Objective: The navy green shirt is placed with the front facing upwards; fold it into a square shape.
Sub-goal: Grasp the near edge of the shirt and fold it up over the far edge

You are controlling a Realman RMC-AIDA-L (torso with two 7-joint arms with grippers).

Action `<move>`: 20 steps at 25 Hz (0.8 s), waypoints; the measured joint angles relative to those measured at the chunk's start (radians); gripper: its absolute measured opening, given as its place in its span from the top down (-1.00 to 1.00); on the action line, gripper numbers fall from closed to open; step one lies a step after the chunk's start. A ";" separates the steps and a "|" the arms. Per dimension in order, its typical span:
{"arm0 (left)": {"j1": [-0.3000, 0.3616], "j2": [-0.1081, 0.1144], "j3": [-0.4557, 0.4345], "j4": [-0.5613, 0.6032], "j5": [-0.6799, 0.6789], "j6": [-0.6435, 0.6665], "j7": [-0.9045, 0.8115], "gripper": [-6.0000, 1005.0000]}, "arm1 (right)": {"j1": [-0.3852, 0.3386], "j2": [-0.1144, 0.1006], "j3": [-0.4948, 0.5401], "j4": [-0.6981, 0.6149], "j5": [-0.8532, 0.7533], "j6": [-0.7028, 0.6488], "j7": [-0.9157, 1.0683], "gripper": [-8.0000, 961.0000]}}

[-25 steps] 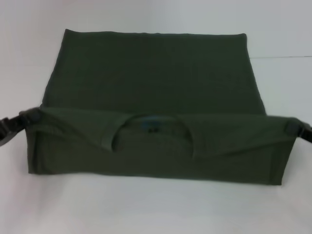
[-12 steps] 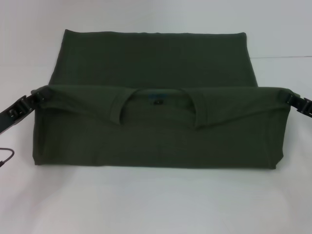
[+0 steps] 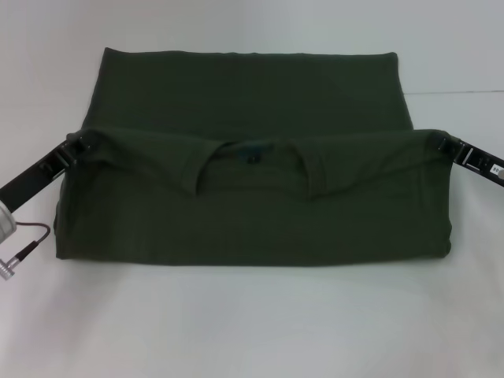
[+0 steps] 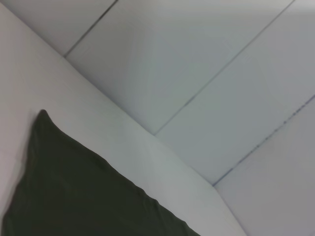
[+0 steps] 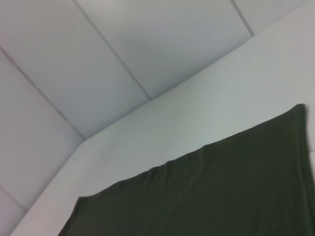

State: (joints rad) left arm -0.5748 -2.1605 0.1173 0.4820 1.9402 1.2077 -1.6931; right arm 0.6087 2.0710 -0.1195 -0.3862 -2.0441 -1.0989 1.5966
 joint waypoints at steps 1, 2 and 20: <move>-0.002 -0.001 0.000 -0.006 -0.012 -0.012 0.007 0.61 | 0.004 0.003 -0.001 0.001 0.007 0.016 -0.001 0.89; -0.005 -0.002 0.000 -0.014 -0.025 -0.022 0.015 0.61 | 0.006 0.004 -0.003 0.003 0.015 0.028 -0.002 0.89; -0.088 -0.002 -0.001 -0.118 -0.089 -0.193 0.140 0.59 | 0.033 0.015 -0.011 0.046 0.068 0.144 -0.014 0.87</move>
State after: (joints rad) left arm -0.6625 -2.1630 0.1166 0.3642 1.8514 1.0148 -1.5533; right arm 0.6418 2.0862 -0.1307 -0.3397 -1.9756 -0.9550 1.5828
